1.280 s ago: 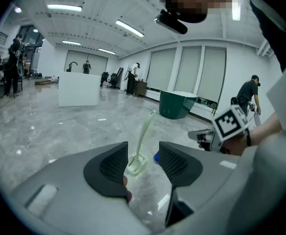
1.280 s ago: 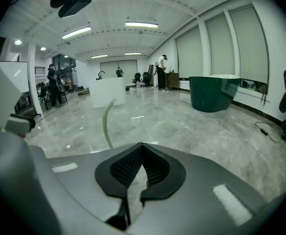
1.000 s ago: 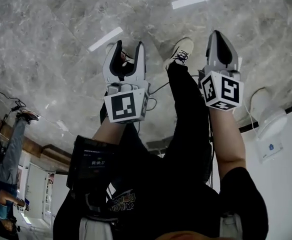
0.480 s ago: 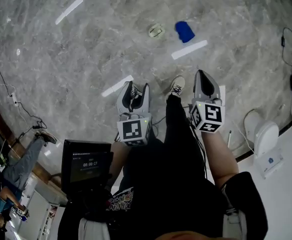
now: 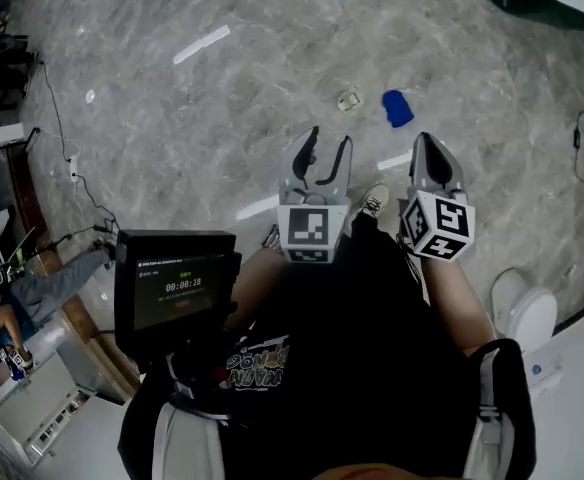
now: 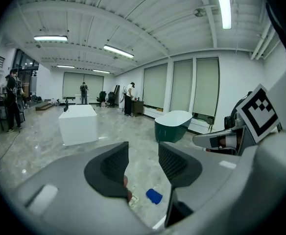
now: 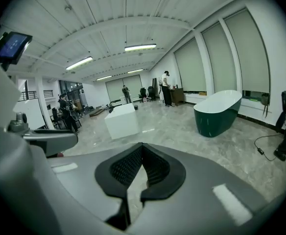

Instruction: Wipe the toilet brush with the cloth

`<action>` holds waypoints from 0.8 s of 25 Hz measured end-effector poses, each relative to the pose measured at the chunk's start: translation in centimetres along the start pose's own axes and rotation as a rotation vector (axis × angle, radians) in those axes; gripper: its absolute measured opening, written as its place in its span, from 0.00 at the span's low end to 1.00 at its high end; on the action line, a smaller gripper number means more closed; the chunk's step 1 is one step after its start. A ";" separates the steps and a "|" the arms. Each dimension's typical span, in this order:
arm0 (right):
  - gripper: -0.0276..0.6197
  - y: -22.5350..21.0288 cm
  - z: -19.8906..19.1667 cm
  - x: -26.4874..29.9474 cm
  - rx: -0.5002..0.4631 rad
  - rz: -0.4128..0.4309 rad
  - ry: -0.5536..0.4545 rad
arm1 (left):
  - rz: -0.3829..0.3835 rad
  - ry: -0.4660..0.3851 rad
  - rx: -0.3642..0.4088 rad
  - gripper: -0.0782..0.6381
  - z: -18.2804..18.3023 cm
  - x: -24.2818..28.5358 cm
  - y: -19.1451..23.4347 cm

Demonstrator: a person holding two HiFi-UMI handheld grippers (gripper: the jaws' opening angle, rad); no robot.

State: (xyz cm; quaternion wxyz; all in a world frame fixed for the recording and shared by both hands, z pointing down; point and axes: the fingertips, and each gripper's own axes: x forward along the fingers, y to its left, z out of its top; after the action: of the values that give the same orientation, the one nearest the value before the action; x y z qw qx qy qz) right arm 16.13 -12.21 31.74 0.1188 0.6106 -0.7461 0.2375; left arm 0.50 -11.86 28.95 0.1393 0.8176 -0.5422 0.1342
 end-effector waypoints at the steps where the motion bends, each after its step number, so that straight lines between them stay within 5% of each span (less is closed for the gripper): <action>1: 0.05 0.2 0.7 0.4 0.007 0.009 -0.003 | 0.007 -0.004 -0.002 0.38 0.5 0.5 0.3; 6: 0.05 1.6 3.8 1.6 -0.020 0.084 -0.039 | 0.040 -0.017 -0.039 0.37 2.9 1.6 2.0; 12: 0.05 3.2 2.8 0.5 -0.010 0.086 -0.088 | -0.030 -0.010 -0.023 0.37 1.3 1.4 2.4; 20: 0.05 14.6 5.5 -5.7 0.030 0.009 -0.154 | -0.129 -0.084 -0.030 0.36 5.7 -8.4 8.8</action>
State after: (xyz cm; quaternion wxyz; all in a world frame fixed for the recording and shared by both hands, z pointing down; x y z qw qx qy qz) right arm 3.93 -7.99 21.31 0.0508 0.6255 -0.7520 0.2015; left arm -10.41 -10.14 21.31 0.1370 0.8537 -0.4956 0.0826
